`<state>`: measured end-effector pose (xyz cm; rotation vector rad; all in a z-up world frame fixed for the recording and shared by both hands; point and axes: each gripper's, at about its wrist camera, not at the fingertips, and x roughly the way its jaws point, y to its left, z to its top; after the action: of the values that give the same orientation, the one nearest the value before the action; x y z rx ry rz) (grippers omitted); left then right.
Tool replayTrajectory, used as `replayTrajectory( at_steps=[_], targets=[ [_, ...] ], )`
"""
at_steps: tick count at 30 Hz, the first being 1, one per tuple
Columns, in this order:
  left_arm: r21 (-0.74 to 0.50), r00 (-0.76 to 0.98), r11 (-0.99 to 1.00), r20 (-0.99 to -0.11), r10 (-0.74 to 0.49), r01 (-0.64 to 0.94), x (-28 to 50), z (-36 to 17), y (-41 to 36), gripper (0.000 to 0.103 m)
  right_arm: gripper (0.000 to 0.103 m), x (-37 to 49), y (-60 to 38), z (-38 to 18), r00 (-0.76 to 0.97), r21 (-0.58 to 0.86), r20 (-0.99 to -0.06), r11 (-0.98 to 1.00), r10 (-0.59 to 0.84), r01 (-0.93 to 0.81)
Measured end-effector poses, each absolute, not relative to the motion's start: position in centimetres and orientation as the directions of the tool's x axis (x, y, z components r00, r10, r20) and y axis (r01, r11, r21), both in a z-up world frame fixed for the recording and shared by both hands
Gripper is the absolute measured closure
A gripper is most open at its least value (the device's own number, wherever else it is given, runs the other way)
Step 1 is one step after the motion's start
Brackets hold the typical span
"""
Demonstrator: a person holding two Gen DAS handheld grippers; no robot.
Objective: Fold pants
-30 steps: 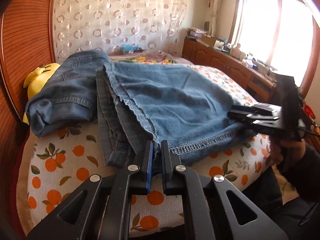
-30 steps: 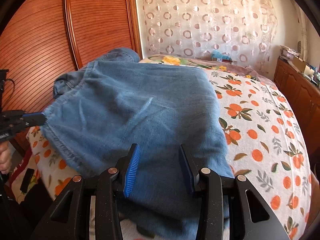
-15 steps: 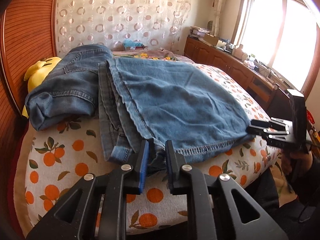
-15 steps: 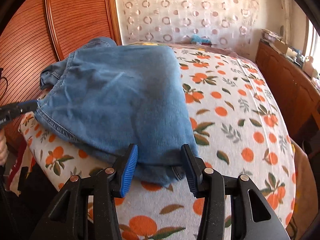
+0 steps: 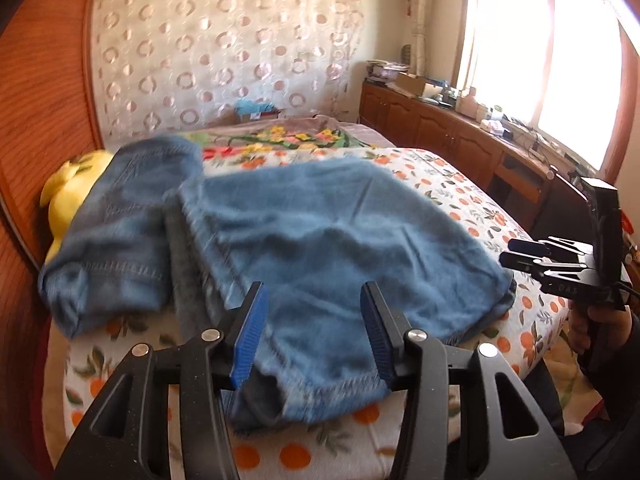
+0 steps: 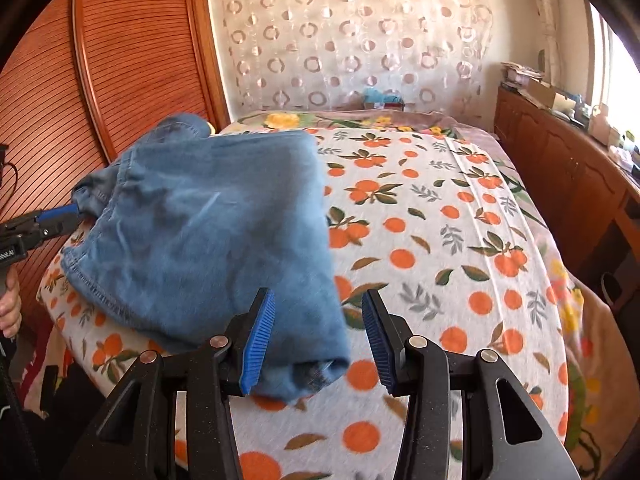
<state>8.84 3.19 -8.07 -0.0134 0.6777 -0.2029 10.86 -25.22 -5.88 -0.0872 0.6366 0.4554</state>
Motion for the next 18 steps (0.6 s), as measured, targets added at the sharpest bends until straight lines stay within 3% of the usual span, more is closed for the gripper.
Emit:
replayTrajectory(
  at_steps=[3,18],
  targets=[
    [-0.057,0.761,0.975,-0.616,-0.203,0.215,10.4,-7.3,2.0,0.054,0.056,11.8,-24.7,-6.3,0.711,0.024,-0.607,0.903,0.355,-0.43],
    [0.037,0.71,0.95,-0.674,-0.205,0.31,21.0,-6.8,-2.0,0.054,0.056,15.1,-24.7,-6.7,0.664,0.124,-0.613,0.882,0.428,-0.454]
  ],
)
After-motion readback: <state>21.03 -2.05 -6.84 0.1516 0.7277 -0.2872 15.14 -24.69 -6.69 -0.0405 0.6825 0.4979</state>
